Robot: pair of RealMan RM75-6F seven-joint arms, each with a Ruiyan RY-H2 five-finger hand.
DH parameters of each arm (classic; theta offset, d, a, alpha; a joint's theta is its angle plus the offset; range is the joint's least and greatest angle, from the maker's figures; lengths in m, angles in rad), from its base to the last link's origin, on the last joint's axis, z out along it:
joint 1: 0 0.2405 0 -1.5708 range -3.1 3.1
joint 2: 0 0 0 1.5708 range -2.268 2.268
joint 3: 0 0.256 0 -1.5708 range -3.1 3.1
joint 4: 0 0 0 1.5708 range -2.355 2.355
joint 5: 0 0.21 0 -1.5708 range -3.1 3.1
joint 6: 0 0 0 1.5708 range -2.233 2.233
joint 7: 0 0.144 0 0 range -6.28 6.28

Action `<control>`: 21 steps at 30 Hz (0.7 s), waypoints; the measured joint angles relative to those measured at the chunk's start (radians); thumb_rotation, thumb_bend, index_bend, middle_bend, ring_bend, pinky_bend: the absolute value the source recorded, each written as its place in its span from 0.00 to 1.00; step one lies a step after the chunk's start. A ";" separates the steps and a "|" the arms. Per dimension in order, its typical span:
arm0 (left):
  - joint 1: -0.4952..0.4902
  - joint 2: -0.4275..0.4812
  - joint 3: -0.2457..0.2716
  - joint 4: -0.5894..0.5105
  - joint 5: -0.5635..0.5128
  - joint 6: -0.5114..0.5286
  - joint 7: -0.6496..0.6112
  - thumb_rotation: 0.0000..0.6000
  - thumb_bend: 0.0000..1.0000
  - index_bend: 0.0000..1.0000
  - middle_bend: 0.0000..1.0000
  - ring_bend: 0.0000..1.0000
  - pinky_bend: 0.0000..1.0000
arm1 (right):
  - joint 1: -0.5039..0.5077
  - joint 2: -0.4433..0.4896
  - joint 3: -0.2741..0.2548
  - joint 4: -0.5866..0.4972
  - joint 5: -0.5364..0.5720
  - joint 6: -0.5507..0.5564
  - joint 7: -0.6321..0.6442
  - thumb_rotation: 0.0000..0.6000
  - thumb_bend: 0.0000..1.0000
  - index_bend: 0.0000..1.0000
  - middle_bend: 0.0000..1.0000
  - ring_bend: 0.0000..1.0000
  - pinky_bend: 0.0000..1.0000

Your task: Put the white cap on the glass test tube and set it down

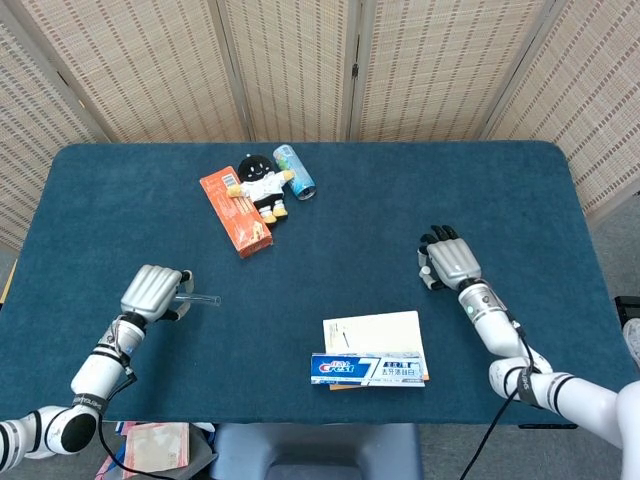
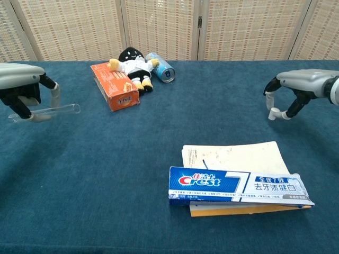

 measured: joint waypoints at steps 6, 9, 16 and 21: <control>-0.013 0.026 -0.041 -0.027 -0.013 -0.034 -0.085 1.00 0.34 0.57 1.00 1.00 1.00 | -0.008 0.113 0.035 -0.187 -0.038 0.063 0.018 1.00 0.50 0.66 0.22 0.00 0.00; -0.018 0.034 -0.063 -0.042 -0.013 -0.045 -0.132 1.00 0.34 0.57 1.00 1.00 1.00 | -0.016 0.175 0.060 -0.297 -0.063 0.100 0.042 1.00 0.50 0.67 0.23 0.00 0.00; -0.038 0.061 -0.119 -0.102 -0.034 -0.094 -0.250 1.00 0.34 0.57 1.00 1.00 1.00 | -0.037 0.298 0.117 -0.521 -0.146 0.192 0.122 1.00 0.50 0.68 0.24 0.00 0.00; -0.060 0.074 -0.147 -0.138 -0.059 -0.118 -0.289 1.00 0.34 0.58 1.00 1.00 1.00 | -0.041 0.339 0.143 -0.612 -0.189 0.223 0.169 1.00 0.50 0.68 0.24 0.00 0.00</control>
